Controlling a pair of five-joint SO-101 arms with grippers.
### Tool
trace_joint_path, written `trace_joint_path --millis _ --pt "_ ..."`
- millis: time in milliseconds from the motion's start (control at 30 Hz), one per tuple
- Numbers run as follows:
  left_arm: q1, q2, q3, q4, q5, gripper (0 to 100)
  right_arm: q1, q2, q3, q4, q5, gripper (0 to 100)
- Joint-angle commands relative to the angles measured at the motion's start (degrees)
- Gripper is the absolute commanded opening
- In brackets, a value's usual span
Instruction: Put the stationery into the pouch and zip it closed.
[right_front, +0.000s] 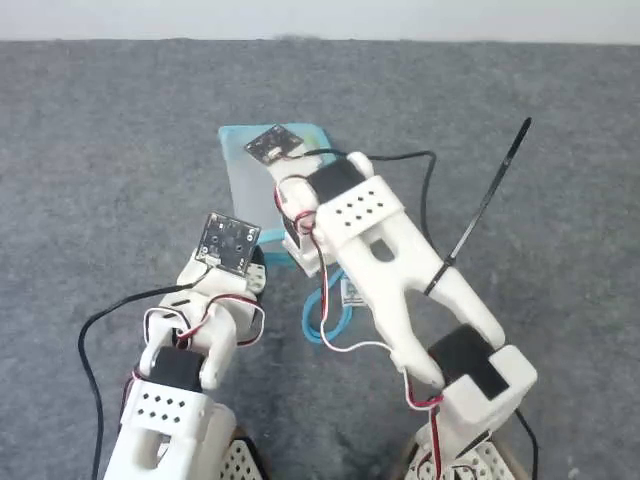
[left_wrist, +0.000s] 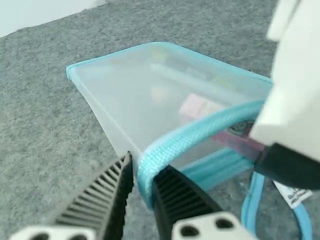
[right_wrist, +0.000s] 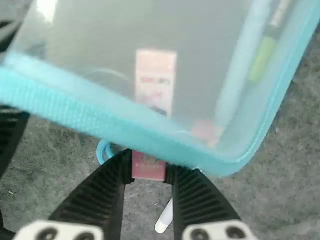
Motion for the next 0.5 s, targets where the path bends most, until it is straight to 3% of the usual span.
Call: trace_joint_path --millis 0,100,333,467 --pt "1.2 -1.0 -0.5 -0.4 0.2 1 1.7 -1.0 -4.5 -0.4 -1.1 14.9" --pt "1.1 -1.0 -0.5 -0.3 0.2 1 1.6 -1.0 -4.6 -0.9 -1.0 22.0" --pt "1.0 -1.0 -0.5 -0.4 0.2 1 2.1 -1.5 -6.5 -0.2 -0.5 21.3" --pt "0.7 -1.0 -0.5 -0.4 0.2 1 3.3 -4.9 -11.6 5.4 0.8 21.3"
